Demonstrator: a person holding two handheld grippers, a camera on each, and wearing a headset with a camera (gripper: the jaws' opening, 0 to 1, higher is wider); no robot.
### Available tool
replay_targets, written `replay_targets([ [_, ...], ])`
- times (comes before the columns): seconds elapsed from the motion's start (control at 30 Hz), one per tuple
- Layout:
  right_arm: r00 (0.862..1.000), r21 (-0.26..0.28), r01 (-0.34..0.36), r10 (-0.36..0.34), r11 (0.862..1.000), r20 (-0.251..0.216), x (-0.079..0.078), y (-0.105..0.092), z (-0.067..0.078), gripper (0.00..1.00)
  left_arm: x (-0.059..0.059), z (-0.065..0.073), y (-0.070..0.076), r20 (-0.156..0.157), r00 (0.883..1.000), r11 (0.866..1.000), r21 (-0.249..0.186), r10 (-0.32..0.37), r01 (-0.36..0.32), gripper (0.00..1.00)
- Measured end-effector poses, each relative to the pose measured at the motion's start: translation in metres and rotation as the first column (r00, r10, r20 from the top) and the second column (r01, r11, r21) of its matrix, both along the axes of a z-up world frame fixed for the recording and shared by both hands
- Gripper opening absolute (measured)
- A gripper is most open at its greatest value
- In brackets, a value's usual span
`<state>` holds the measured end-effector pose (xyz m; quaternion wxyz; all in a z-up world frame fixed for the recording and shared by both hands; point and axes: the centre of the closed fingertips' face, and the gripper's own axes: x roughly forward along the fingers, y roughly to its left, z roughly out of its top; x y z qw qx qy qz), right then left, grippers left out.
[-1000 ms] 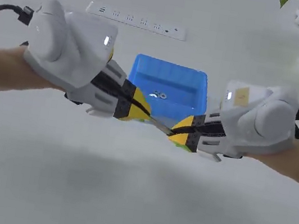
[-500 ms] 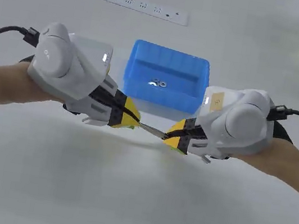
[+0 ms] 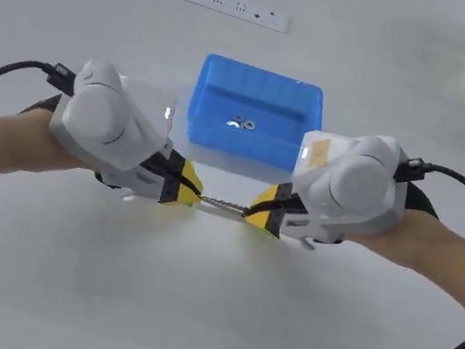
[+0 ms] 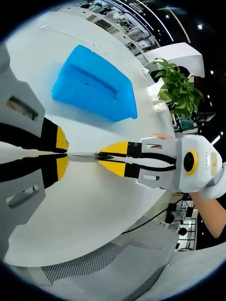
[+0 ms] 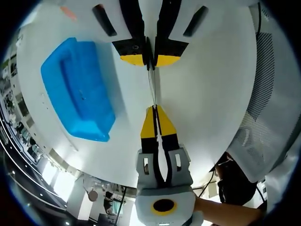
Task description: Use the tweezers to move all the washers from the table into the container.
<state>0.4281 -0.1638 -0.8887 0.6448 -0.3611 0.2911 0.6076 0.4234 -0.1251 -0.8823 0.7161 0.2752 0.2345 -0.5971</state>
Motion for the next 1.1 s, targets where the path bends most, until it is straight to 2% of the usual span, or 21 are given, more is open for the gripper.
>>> replay_targets([
  [0.13, 1.000, -0.011, 0.001, -0.001, 1.000, -0.001, -0.001, 0.002, -0.002, 0.07, -0.002, -0.004, 0.002, -0.001, 1.000, 1.000, 0.022, -0.008, 0.008, 0.05],
  [0.3, 1.000, -0.016, 0.003, -0.003, 1.000, -0.005, -0.001, 0.002, -0.002, 0.07, 0.002, -0.004, 0.003, -0.005, 1.000, 1.000, 0.023, 0.002, -0.002, 0.05],
  [0.4, 1.000, -0.017, 0.000, 0.000, 1.000, 0.005, 0.000, 0.002, -0.002, 0.08, 0.004, -0.004, 0.004, 0.008, 1.000, 0.999, 0.038, 0.010, -0.011, 0.06],
  [0.5, 1.000, -0.017, 0.002, -0.002, 1.000, 0.001, -0.001, 0.002, -0.002, 0.08, 0.006, -0.004, 0.003, -0.003, 1.000, 0.999, 0.045, 0.024, -0.024, 0.06],
  [0.53, 1.000, -0.015, 0.004, -0.004, 1.000, -0.001, -0.001, 0.002, -0.002, 0.09, 0.006, -0.004, 0.004, -0.024, 0.999, 0.998, 0.045, 0.036, -0.035, 0.06],
  [0.67, 1.000, -0.018, 0.003, -0.003, 1.000, -0.005, -0.001, 0.001, -0.003, 0.10, 0.008, -0.005, 0.008, -0.022, 0.999, 0.997, 0.069, 0.046, -0.045, 0.07],
  [1.1, 0.999, -0.028, 0.027, -0.028, 0.999, -0.015, 0.001, 0.000, -0.003, 0.11, 0.002, -0.006, 0.019, -0.045, 0.997, 0.991, 0.124, 0.064, -0.058, 0.12],
])
